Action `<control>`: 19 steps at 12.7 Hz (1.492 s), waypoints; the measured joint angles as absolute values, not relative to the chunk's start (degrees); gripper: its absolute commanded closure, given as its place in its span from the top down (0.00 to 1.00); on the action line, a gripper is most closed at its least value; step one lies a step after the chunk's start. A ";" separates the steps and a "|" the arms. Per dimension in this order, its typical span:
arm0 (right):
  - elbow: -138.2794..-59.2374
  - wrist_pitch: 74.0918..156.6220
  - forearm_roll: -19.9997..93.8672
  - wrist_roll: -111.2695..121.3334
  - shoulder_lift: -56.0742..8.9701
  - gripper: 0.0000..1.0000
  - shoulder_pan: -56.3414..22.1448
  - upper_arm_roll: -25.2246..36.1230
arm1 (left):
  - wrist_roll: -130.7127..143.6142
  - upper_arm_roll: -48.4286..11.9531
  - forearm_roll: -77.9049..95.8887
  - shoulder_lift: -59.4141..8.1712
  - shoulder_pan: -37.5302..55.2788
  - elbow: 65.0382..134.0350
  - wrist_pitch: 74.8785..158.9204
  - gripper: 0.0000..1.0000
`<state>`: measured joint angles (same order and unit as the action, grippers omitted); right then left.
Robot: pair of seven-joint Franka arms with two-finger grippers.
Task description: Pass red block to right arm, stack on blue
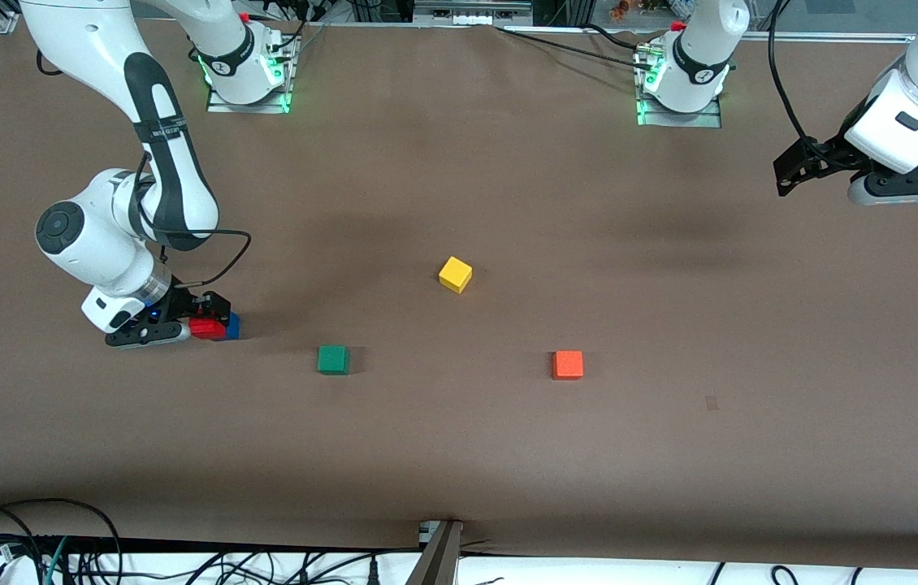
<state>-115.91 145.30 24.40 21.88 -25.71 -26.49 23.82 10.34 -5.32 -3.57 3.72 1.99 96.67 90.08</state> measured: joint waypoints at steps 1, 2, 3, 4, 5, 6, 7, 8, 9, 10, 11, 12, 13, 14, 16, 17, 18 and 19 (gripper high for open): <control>-115.20 143.84 24.39 21.87 -25.54 1.00 -26.51 24.02 | 10.34 -5.33 -3.57 3.72 1.99 96.67 90.08 1.00; -114.00 141.61 24.24 21.87 -25.26 1.00 -26.51 24.46 | 10.33 -5.34 -3.57 3.72 2.00 96.66 90.08 1.00; -112.63 139.17 23.62 21.86 -24.75 1.00 -26.51 25.03 | 10.33 -5.35 -3.57 3.72 2.02 96.65 90.08 1.00; -111.54 137.43 22.50 21.85 -23.94 1.00 -26.50 25.51 | 10.33 -5.39 -3.57 3.72 2.04 96.63 90.08 1.00; -110.84 135.77 20.90 21.79 -22.67 1.00 -26.51 25.80 | 10.33 -5.41 -3.57 3.71 2.06 96.61 90.07 1.00; -110.37 133.11 19.17 21.59 -21.00 1.00 -26.52 26.16 | 10.33 -5.41 -3.57 3.72 2.07 96.59 90.07 1.00; -109.74 129.61 17.13 20.85 -19.03 1.00 -26.53 26.74 | 10.33 -5.41 -3.57 3.71 2.08 96.57 90.06 1.00; -108.63 125.15 14.45 19.36 -16.80 1.00 -26.50 27.34 | 10.33 -5.41 -3.57 3.71 2.09 96.55 90.05 1.00; -106.75 120.17 11.25 17.38 -14.57 1.00 -26.47 27.62 | 10.33 -5.41 -3.57 3.71 2.09 96.53 90.02 1.00; -103.86 114.50 8.40 15.40 -12.46 1.00 -26.54 27.61 | 10.33 -5.41 -3.57 3.71 2.10 96.51 90.00 1.00; -99.98 108.22 6.42 14.09 -10.80 1.00 -26.64 27.50 | 10.33 -5.41 -3.57 3.71 2.10 96.50 89.98 1.00; -95.66 102.63 5.00 13.46 -9.88 1.00 -26.74 27.41 | 10.33 -5.42 -3.57 3.71 2.11 96.49 89.98 1.00; -91.44 98.48 4.01 13.26 -9.61 1.00 -26.80 27.39 | 10.33 -5.42 -3.57 3.71 2.11 96.49 89.97 1.00; -88.37 96.37 3.68 13.20 -9.71 1.00 -26.78 27.42 | 10.33 -5.42 -3.57 3.71 2.11 96.48 89.96 1.00; -86.19 95.44 3.68 12.92 -10.45 1.00 -26.50 27.53 | 10.33 -5.44 -3.57 3.71 2.13 96.48 89.77 1.00; -86.10 95.18 3.68 12.69 -10.94 1.00 -26.43 27.51 | 10.33 -5.49 -3.57 3.71 2.16 96.48 89.73 1.00; -86.07 94.12 3.68 12.23 -11.33 1.00 -26.17 27.06 | 10.33 -5.55 -3.57 3.71 2.18 96.48 89.70 1.00; -85.95 91.93 3.67 10.80 -11.36 1.00 -24.77 25.23 | 10.33 -5.60 -3.57 3.71 2.19 96.48 89.67 1.00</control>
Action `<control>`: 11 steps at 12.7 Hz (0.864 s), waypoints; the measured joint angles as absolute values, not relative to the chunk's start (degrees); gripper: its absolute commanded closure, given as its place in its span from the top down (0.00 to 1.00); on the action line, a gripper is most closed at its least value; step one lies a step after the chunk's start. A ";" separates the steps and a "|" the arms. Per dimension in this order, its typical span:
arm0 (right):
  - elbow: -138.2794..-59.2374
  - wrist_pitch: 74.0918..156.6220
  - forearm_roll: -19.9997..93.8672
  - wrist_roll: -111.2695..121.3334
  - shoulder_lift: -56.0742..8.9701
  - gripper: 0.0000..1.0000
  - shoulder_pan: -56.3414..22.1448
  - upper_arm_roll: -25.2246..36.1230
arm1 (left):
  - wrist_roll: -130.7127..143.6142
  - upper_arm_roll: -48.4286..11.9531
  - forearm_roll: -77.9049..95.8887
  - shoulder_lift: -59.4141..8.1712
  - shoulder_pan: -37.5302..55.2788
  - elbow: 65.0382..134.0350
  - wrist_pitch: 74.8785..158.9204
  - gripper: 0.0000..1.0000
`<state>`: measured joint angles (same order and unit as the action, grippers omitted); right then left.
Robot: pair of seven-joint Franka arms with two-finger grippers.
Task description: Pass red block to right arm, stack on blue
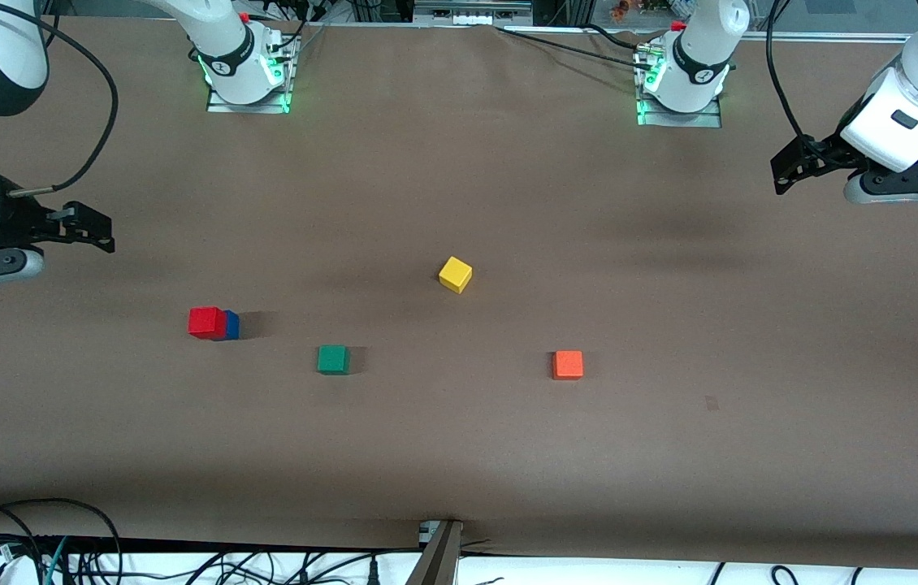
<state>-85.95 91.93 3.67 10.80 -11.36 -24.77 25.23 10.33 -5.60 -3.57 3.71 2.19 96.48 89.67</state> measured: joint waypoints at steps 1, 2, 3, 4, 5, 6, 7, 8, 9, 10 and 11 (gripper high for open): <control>-85.58 89.96 3.67 8.64 -11.13 1.00 -21.95 21.84 | 10.33 -5.61 -3.57 3.71 2.19 96.48 89.66 1.00; -85.34 88.54 3.67 6.45 -10.57 1.00 -18.58 18.10 | 10.33 -5.62 -3.57 3.71 2.19 96.48 89.65 1.00; -85.41 87.34 3.66 5.14 -9.70 1.00 -15.79 15.44 | 10.33 -5.63 -3.57 3.71 2.19 96.48 89.64 1.00; -85.94 86.38 3.61 4.69 -8.44 1.00 -13.48 13.62 | 10.33 -5.63 -3.57 3.71 2.19 96.48 89.64 1.00; -87.27 86.06 3.54 4.63 -6.81 1.00 -11.56 12.22 | 10.33 -5.63 -3.57 3.71 2.20 96.48 89.63 1.00; -89.19 85.96 3.43 4.63 -4.75 1.00 -9.67 10.81 | 10.33 -5.64 -3.57 3.70 2.19 96.48 89.62 1.00; -91.15 85.89 3.07 4.63 -2.71 1.00 -8.08 9.44 | 10.33 -5.64 -3.57 3.70 2.19 96.48 89.61 1.00; -92.79 85.85 2.28 4.63 -0.87 1.00 -6.57 7.71 | 10.33 -5.64 -3.57 3.70 2.19 96.48 89.61 1.00; -94.04 85.85 1.56 4.58 0.63 1.00 -4.99 5.55 | 10.33 -5.64 -3.57 3.70 2.20 96.48 89.60 1.00; -95.10 85.87 1.17 4.41 1.77 1.00 -3.71 3.56 | 10.33 -5.64 -3.57 3.71 2.20 96.48 89.56 1.00; -96.01 85.92 0.81 4.23 2.61 1.00 -3.08 2.28 | 10.33 -5.65 -3.57 3.70 2.20 96.48 89.43 1.00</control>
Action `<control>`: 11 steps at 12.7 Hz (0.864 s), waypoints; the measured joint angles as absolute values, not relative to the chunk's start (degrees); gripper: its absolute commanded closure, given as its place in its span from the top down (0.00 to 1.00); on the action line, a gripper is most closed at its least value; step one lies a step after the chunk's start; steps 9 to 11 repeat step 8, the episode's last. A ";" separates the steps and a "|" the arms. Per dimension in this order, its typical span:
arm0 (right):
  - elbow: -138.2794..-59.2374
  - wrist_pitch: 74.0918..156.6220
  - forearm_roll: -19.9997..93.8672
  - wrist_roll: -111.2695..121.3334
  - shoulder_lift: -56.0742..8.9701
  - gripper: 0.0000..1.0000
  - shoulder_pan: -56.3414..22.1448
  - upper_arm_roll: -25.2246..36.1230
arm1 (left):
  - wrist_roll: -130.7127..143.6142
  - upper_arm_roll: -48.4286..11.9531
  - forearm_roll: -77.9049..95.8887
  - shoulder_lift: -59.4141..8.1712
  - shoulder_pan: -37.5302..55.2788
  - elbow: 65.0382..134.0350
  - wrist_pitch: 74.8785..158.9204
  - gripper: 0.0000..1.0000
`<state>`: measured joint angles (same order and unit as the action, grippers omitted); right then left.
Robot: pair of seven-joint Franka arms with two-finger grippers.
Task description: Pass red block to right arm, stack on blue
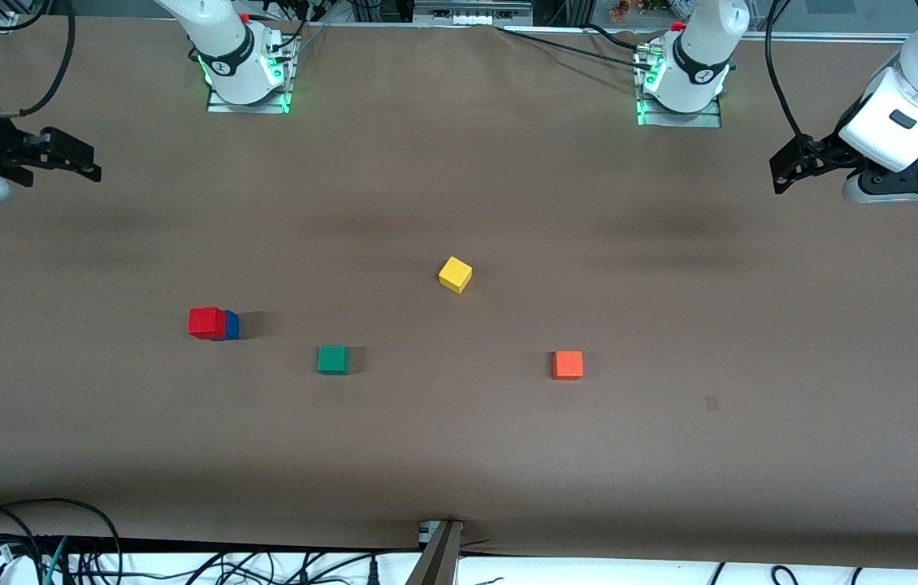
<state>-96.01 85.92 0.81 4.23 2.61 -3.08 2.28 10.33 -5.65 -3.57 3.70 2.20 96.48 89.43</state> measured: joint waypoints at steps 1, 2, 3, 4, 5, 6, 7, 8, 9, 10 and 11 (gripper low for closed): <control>-96.68 86.02 -0.02 4.09 3.00 1.00 -2.90 1.60 | 10.33 -5.71 -3.57 3.70 2.21 96.46 89.36 1.00; -96.94 86.19 -0.88 4.06 3.00 1.00 -2.86 1.34 | 10.32 -6.06 -3.57 3.71 2.22 96.37 89.36 1.00; -96.97 86.47 -1.18 4.06 2.88 1.00 -2.84 1.27 | 10.33 -6.65 -3.57 3.71 2.26 96.27 89.36 1.00; -96.95 86.83 -1.23 4.06 2.82 1.00 -2.84 1.20 | 10.33 -7.16 -3.57 3.71 2.29 96.17 89.36 1.00; -96.83 87.08 -1.24 4.06 2.78 1.00 -2.88 1.03 | 10.33 -7.43 -3.57 3.71 2.30 96.11 89.35 1.00; -96.58 87.20 -1.24 4.06 2.74 1.00 -2.98 0.86 | 10.33 -7.52 -3.57 3.71 2.29 96.09 89.34 1.00; -96.39 87.25 -1.24 4.06 2.74 1.00 -3.05 0.70 | 10.33 -7.51 -3.57 3.71 2.29 96.08 89.33 1.00; -96.27 87.27 -1.24 4.06 2.73 1.00 -3.10 0.63 | 10.33 -7.51 -3.57 3.71 2.29 96.07 89.33 1.00; -96.27 87.27 -1.24 4.06 2.73 1.00 -3.10 0.63 | 10.33 -7.51 -3.57 3.71 2.29 96.07 89.33 1.00; -96.27 87.27 -1.24 4.06 2.73 1.00 -3.10 0.63 | 10.33 -7.51 -3.57 3.71 2.29 96.07 89.33 1.00; -96.27 87.27 -1.24 4.06 2.73 1.00 -3.10 0.63 | 10.33 -7.51 -3.57 3.71 2.29 96.07 89.33 1.00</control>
